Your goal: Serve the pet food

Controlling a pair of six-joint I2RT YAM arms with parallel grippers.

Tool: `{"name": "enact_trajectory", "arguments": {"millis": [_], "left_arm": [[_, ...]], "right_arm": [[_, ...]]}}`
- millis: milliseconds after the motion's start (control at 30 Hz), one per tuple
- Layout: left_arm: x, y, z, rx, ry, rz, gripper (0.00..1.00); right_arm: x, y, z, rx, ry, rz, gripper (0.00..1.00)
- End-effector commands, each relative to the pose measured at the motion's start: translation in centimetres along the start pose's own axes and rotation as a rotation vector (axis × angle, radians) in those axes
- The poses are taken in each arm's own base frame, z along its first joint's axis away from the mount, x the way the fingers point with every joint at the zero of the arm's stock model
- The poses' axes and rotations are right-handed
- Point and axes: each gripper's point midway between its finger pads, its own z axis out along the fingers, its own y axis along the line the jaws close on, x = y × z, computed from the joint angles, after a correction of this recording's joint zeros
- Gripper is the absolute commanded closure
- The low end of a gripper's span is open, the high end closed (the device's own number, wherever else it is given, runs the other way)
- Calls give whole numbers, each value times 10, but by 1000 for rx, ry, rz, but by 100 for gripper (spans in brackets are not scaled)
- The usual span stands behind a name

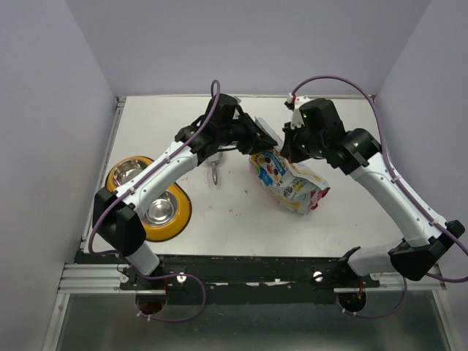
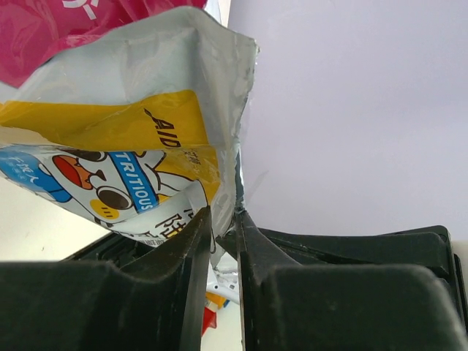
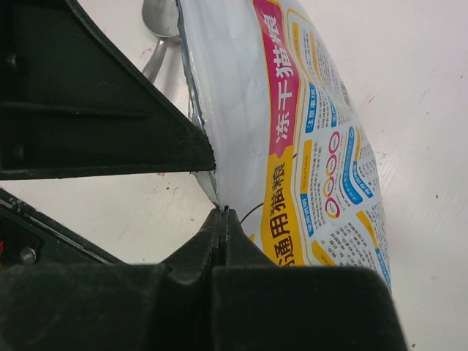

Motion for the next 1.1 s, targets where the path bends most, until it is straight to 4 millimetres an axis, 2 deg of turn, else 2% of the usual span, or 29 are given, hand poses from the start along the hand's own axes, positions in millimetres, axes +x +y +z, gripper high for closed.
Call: {"name": "enact_trajectory", "arguments": {"millis": [0, 200, 267, 333, 433, 600, 767, 867, 1067], "left_arm": [[-4, 5, 7, -19, -11, -16, 73], [-6, 16, 10, -68, -27, -49, 76], [-5, 20, 13, -81, -19, -61, 80], [-6, 22, 15, -100, -14, -70, 87], [-3, 19, 13, -134, -4, -53, 100], [-1, 21, 7, -200, 5, -50, 100], [4, 19, 2, -204, 7, -36, 100], [6, 20, 0, -217, 0, -19, 100], [6, 8, -1, -202, 3, -9, 100]], "right_arm": [[-10, 7, -5, -36, -20, 15, 99], [-9, 7, -2, -34, -17, 16, 99], [-8, 14, -1, -70, -10, 22, 99], [-9, 14, 0, -69, -8, 24, 99], [-11, 10, 0, -47, -14, 22, 94], [-19, 3, 4, -1, -13, -9, 79], [-29, -4, 9, 46, -15, -47, 75], [-34, -1, 11, 36, -19, -47, 74], [-27, 0, 19, 24, 1, -51, 72]]}}
